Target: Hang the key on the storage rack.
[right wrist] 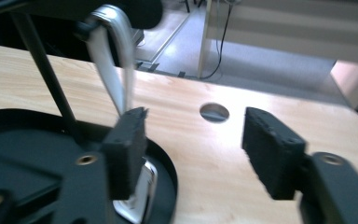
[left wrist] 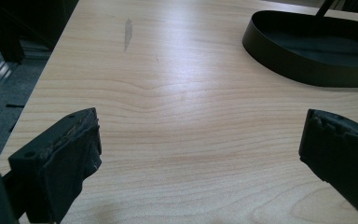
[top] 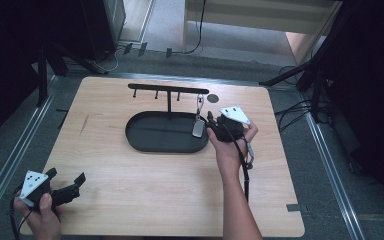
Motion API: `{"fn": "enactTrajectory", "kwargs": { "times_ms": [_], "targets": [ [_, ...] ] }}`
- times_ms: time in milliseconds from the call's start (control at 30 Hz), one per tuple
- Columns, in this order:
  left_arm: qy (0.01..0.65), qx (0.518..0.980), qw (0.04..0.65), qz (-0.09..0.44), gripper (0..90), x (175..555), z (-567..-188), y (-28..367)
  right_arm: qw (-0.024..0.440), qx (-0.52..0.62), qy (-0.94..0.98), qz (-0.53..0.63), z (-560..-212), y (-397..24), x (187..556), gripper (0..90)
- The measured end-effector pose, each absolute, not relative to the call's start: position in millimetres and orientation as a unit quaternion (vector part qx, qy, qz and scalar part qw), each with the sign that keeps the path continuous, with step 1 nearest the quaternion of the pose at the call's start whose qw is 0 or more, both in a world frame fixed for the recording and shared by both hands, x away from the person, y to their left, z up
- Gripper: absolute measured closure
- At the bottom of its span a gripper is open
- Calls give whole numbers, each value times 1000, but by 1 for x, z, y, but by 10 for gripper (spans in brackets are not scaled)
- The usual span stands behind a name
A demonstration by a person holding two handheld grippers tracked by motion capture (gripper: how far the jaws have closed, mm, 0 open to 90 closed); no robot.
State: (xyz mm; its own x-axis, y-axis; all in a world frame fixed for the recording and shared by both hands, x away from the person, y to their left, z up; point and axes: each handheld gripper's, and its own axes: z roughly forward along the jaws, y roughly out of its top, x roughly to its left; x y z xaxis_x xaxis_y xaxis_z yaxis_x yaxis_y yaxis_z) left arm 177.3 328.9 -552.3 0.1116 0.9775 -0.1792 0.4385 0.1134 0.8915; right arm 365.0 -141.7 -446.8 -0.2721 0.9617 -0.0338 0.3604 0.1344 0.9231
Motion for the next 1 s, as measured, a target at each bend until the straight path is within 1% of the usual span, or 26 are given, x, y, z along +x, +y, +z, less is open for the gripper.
{"fn": "enactTrajectory", "kwargs": {
  "times_ms": [33, 67, 100, 133, 167, 200, 300, 600, 633, 700, 800, 867, 967, 1000],
  "targets": [
    [595, 595, 450, 300, 0, 177, -552, 329, 333, 504, 662, 445, -446, -154, 360, 319],
    [595, 595, 450, 300, 0, 177, -552, 329, 333, 504, 662, 445, -446, -154, 360, 319],
    [595, 595, 450, 300, 0, 177, -552, 329, 329, 511, 652, 454, -444, -165, 355, 227],
    [595, 595, 450, 300, 0, 177, -552, 329, 329, 511, 652, 454, -444, -165, 355, 227],
    [595, 595, 449, 300, 0, 177, -552, 329, 325, 514, 649, 457, -443, -175, 351, 137],
    [595, 595, 449, 300, 0, 177, -552, 329, 325, 514, 649, 457, -443, -175, 351, 137],
    [595, 595, 449, 300, 0, 177, -552, 329, 327, 508, 657, 451, -443, -192, 339, 0],
    [595, 595, 450, 299, 0, 177, -552, 329, 340, 514, 646, 451, -449, -226, 313, 0],
    [596, 594, 450, 299, 0, 177, -552, 329, 338, 522, 641, 451, -453, -236, 307, 0],
    [596, 595, 450, 299, 0, 177, -552, 329, 339, 524, 640, 449, -454, -239, 305, 0],
    [595, 595, 450, 300, 0, 176, -552, 329, 341, 530, 634, 449, -463, -257, 292, 0],
    [595, 595, 449, 300, 0, 176, -552, 329, 340, 532, 633, 447, -464, -260, 290, 0],
    [595, 595, 448, 301, 0, 177, -552, 328, 340, 543, 628, 442, -476, -279, 280, 0],
    [595, 595, 448, 301, 0, 177, -552, 328, 340, 543, 628, 442, -476, -279, 280, 0]
  ]
}}
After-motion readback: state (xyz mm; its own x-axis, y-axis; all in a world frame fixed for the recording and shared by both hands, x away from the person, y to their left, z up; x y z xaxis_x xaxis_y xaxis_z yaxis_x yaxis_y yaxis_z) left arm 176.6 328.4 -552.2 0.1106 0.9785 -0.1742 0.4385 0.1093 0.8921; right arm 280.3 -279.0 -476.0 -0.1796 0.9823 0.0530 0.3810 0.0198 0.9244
